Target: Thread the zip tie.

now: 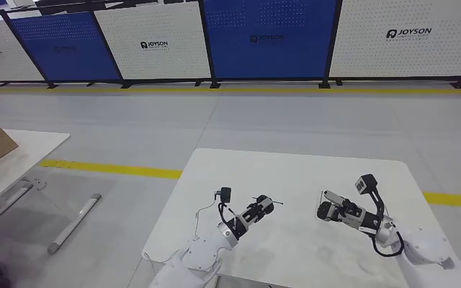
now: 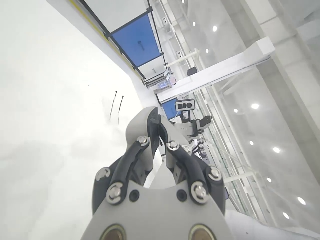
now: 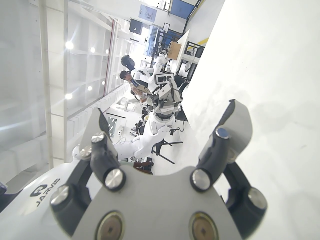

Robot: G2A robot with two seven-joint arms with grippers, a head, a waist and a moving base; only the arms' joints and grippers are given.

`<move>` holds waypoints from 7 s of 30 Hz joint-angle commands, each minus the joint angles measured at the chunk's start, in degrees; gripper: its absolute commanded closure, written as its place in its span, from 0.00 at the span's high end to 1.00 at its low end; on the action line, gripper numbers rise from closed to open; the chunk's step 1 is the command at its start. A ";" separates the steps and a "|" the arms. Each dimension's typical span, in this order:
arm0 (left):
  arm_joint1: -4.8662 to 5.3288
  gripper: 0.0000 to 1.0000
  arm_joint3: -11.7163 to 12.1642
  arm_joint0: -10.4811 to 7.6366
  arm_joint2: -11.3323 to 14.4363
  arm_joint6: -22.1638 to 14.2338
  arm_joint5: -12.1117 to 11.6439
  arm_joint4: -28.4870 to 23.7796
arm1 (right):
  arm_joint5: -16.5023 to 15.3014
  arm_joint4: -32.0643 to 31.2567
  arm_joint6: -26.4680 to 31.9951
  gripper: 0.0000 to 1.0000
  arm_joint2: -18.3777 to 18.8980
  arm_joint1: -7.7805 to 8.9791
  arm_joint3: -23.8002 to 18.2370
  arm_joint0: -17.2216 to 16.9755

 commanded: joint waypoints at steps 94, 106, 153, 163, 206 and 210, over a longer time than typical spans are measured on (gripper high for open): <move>-0.17 0.00 3.47 -1.67 1.39 -2.59 2.18 -2.02 | 9.21 -46.64 7.57 1.00 -22.59 -3.83 15.49 29.36; -0.17 0.00 3.47 -1.67 1.39 -2.59 2.18 -2.02 | 9.40 -46.89 9.41 1.00 -23.49 -4.18 17.51 29.93; -0.17 0.00 3.47 -1.67 1.39 -2.59 2.18 -2.02 | 31.14 -55.96 8.84 0.40 -28.72 -8.27 18.29 33.02; -0.17 0.00 3.47 -1.67 1.39 -2.59 2.18 -2.02 | 32.37 -58.05 11.65 0.31 -28.80 -9.09 21.47 34.09; -0.17 0.00 3.47 -1.67 1.39 -2.59 2.18 -2.02 | 32.35 -63.82 10.87 0.20 -32.12 -23.45 48.82 42.05; -0.17 0.00 3.47 -1.67 1.39 -2.59 2.18 -2.02 | 32.03 -63.91 10.70 0.12 -32.26 -24.07 50.20 42.45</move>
